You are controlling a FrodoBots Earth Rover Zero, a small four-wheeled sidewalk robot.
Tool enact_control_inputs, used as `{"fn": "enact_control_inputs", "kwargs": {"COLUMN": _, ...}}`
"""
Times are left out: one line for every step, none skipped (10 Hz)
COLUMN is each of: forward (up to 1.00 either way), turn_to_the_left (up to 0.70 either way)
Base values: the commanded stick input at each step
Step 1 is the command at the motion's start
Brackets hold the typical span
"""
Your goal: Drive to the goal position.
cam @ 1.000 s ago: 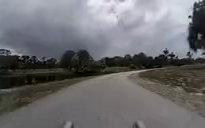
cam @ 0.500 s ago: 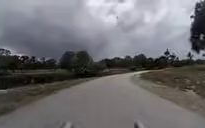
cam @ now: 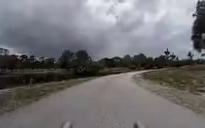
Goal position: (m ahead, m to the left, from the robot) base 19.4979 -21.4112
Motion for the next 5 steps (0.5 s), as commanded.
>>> {"fn": "enact_control_inputs", "kwargs": {"forward": 0.85, "turn_to_the_left": 0.0}}
{"fn": "enact_control_inputs", "kwargs": {"forward": 0.85, "turn_to_the_left": 0.0}}
{"fn": "enact_control_inputs", "kwargs": {"forward": 0.85, "turn_to_the_left": 0.0}}
{"fn": "enact_control_inputs", "kwargs": {"forward": 0.85, "turn_to_the_left": 0.0}}
{"fn": "enact_control_inputs", "kwargs": {"forward": 0.85, "turn_to_the_left": 0.0}}
